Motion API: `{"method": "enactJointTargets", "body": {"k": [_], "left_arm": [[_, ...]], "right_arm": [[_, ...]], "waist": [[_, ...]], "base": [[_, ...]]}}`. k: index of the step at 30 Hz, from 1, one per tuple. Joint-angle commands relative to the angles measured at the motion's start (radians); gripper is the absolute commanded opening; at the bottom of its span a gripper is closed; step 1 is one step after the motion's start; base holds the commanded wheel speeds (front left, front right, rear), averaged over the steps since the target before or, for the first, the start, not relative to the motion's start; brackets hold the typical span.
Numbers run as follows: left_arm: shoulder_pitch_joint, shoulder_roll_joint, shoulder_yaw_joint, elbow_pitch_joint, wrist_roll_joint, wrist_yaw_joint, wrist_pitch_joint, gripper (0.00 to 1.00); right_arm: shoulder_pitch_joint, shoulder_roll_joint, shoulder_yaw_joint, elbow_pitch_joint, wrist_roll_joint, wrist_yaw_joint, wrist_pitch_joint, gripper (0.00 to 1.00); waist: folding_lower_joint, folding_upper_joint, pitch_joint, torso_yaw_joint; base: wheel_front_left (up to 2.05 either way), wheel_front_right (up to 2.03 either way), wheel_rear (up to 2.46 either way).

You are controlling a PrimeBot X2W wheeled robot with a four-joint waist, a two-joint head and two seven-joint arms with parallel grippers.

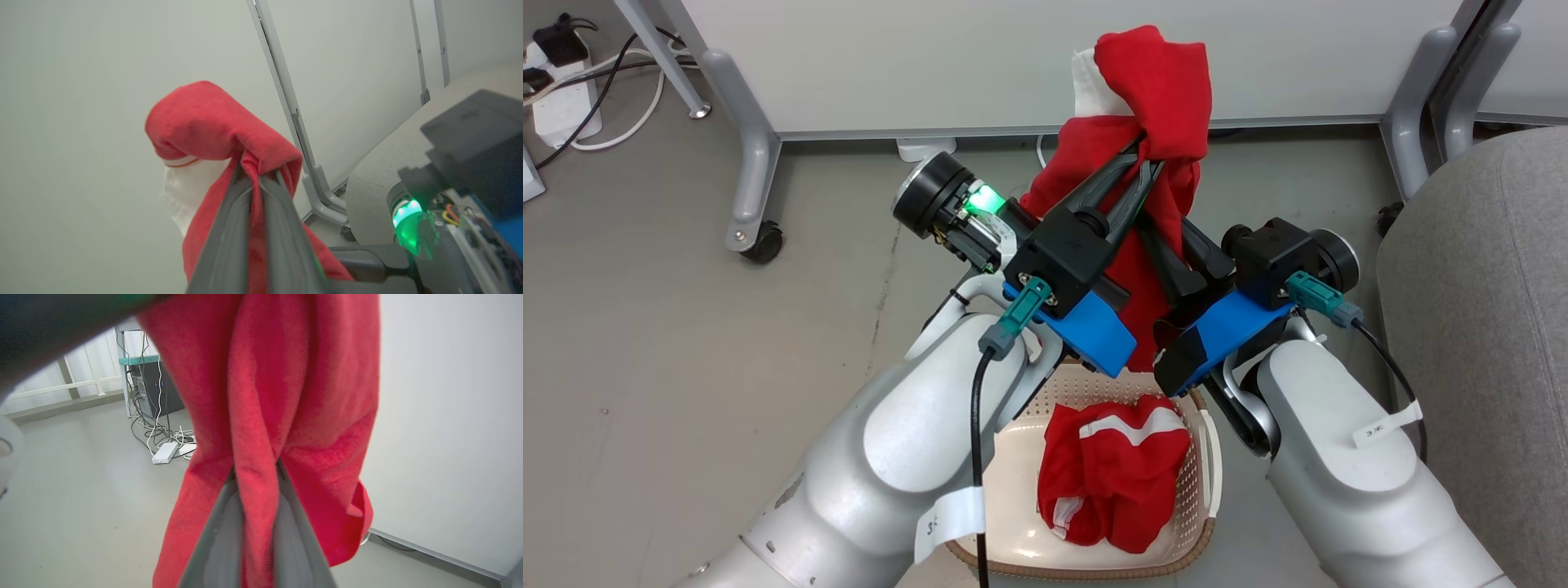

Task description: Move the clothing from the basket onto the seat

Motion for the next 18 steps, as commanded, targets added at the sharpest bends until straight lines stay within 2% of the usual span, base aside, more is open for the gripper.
{"method": "enactJointTargets", "body": {"k": [1, 9, 10, 11, 18], "left_arm": [[-0.015, -0.002, -0.002, 0.003, -0.006, 0.005, -0.005, 0.0], [-0.013, -0.002, -0.004, 0.005, -0.009, 0.01, -0.005, 0.0], [-0.014, -0.002, -0.002, 0.003, -0.009, 0.013, -0.005, 0.4], [-0.015, -0.002, 0.0, 0.001, -0.008, 0.013, -0.005, 1.0], [-0.008, 0.007, 0.007, -0.007, 0.004, 0.022, -0.005, 1.0]], "right_arm": [[-0.007, -0.004, 0.002, -0.006, 0.003, 0.0, -0.001, 0.0], [-0.005, -0.004, 0.004, -0.008, 0.005, 0.0, -0.001, 0.0], [-0.005, -0.004, 0.005, -0.009, 0.006, 0.0, -0.001, 0.0], [-0.005, -0.004, 0.004, -0.009, 0.007, 0.0, -0.001, 0.0], [-0.006, -0.003, 0.004, -0.014, 0.014, 0.0, -0.001, 0.0]], "waist": [[0.0, 0.0, 0.0, 0.0], [0.0, 0.0, 0.001, 0.001], [0.0, 0.0, 0.002, 0.001], [0.0, 0.0, 0.003, 0.001], [0.0, 0.0, 0.01, -0.006]], "base": [[0.0, 0.0, 0.0], [0.0, 0.0, 0.0], [0.0, 0.0, 0.0], [0.0, 0.0, 0.0], [0.0, 0.0, 0.0]]}}
